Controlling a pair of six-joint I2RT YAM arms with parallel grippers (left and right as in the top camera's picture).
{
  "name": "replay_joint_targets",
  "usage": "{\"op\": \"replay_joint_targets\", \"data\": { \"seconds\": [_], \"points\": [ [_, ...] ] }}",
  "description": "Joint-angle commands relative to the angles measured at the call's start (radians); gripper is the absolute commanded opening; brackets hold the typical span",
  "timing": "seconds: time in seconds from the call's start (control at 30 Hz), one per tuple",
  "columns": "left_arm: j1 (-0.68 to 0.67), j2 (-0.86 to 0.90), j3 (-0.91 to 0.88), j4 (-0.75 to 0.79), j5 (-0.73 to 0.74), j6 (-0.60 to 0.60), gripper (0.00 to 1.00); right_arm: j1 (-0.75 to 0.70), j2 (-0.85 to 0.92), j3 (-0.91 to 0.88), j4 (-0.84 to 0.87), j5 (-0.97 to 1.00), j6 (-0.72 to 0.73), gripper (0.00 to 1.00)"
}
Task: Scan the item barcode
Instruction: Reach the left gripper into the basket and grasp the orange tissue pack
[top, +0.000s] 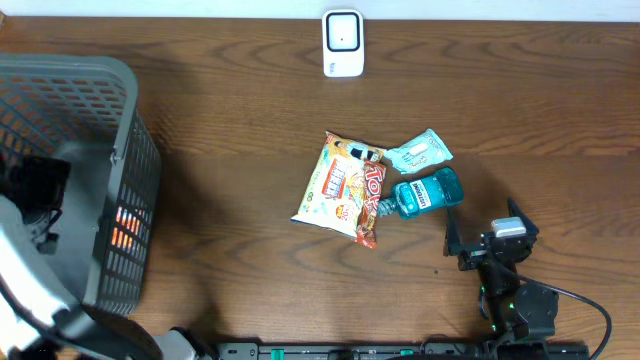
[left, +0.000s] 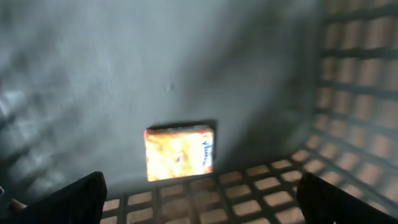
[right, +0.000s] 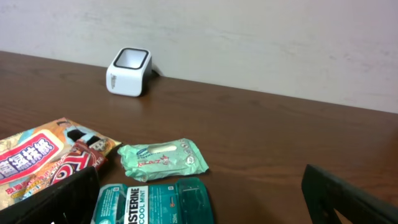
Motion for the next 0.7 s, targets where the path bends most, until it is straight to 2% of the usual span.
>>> {"op": "replay_joint_targets", "data": {
  "seconds": [0.0, 0.17, 0.37, 0.67],
  "points": [
    [0.0, 0.076, 0.004, -0.03, 0.015, -0.013, 0.98, 0.004, 0.001, -0.002, -0.004, 0.002, 0.011, 0.99],
    [0.0, 0.18, -0.013, -0.047, 0.016, -0.066, 0.98, 0.004, 0.002, -0.002, -0.004, 0.002, 0.011, 0.99],
    [0.0, 0.269, -0.039, -0.047, 0.015, -0.071, 0.98, 0.004, 0.002, -0.002, -0.004, 0.002, 0.011, 0.99],
    [-0.052, 0.29, -0.067, 0.026, 0.015, -0.099, 0.98, 0.004, 0.002, -0.002, -0.004, 0.002, 0.011, 0.99]
  ]
}}
